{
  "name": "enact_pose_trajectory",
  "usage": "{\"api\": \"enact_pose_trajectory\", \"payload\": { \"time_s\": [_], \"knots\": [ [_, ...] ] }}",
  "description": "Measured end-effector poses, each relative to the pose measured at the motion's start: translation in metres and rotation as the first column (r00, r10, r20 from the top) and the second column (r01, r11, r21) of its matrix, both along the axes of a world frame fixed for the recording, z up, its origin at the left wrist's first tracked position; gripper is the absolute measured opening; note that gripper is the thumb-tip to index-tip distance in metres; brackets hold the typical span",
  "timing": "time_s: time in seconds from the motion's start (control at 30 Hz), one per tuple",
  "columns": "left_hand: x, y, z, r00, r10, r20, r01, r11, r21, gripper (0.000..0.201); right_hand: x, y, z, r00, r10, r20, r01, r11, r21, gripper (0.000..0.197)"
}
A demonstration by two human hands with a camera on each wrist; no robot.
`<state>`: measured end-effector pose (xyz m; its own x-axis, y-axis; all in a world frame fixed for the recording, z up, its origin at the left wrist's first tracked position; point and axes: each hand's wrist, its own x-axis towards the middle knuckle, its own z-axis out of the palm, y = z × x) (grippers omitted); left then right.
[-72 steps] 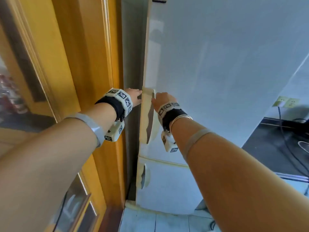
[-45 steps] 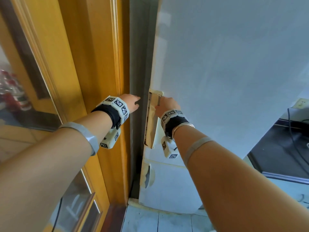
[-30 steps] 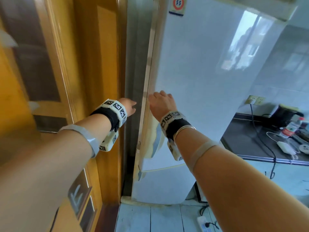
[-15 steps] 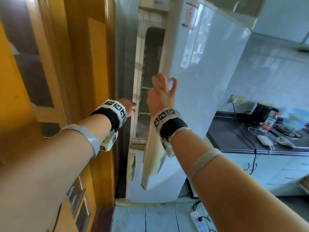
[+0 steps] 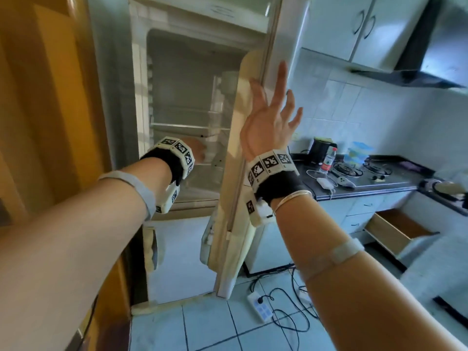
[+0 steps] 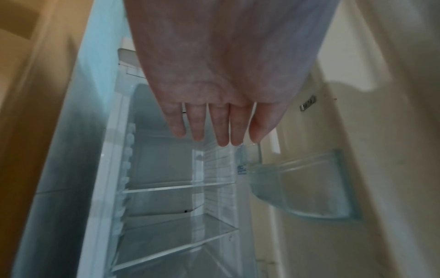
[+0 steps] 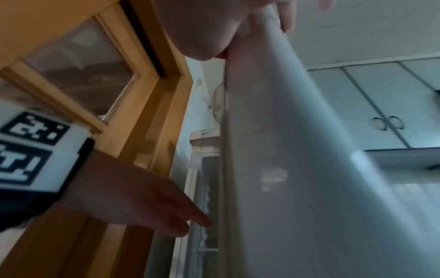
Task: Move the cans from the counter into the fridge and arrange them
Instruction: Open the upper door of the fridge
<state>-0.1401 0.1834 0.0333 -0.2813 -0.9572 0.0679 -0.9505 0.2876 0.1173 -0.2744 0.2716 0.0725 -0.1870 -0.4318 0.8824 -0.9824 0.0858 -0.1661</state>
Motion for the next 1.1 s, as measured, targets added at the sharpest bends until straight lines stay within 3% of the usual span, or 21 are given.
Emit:
{"api": "enact_pose_trajectory", "payload": {
  "time_s": [0.13, 0.3, 0.5, 0.63, 0.77, 0.9, 1.0, 1.1],
  "knots": [
    [-0.029, 0.003, 0.001, 0.997, -0.075, 0.025, 0.075, 0.997, 0.003, 0.047, -0.032, 0.017, 0.005, 0.982, -0.049, 0.182, 0.057, 0.998, -0.035, 0.069],
    [-0.049, 0.007, -0.006, 0.991, -0.124, 0.058, 0.121, 0.991, 0.057, 0.05, -0.083, 0.028, 0.004, 0.944, -0.169, 0.284, 0.188, 0.981, -0.038, 0.063],
    [-0.069, 0.006, -0.007, 0.979, -0.161, 0.121, 0.156, 0.987, 0.049, 0.049, -0.148, 0.034, -0.002, 0.902, -0.234, 0.364, 0.238, 0.971, 0.034, 0.062],
    [-0.078, 0.004, -0.007, 0.978, -0.169, 0.126, 0.164, 0.985, 0.046, 0.05, -0.171, 0.038, 0.004, 0.901, -0.271, 0.338, 0.264, 0.962, 0.068, 0.064],
    [-0.084, 0.002, -0.008, 0.975, -0.175, 0.135, 0.169, 0.984, 0.054, 0.05, -0.178, 0.038, 0.01, 0.863, -0.322, 0.39, 0.295, 0.947, 0.129, 0.068],
    [-0.084, 0.006, -0.006, 0.977, -0.172, 0.123, 0.166, 0.985, 0.053, 0.049, -0.159, 0.038, -0.003, 0.819, -0.358, 0.448, 0.294, 0.933, 0.207, 0.103],
    [-0.076, 0.009, -0.008, 0.982, -0.155, 0.106, 0.15, 0.987, 0.054, 0.05, -0.127, 0.031, -0.027, 0.895, -0.27, 0.355, 0.221, 0.96, 0.172, 0.103],
    [-0.06, 0.013, -0.017, 0.988, -0.124, 0.094, 0.119, 0.991, 0.059, 0.049, -0.088, 0.019, -0.055, 0.961, -0.099, 0.259, 0.023, 0.96, 0.281, 0.091]
  ]
}}
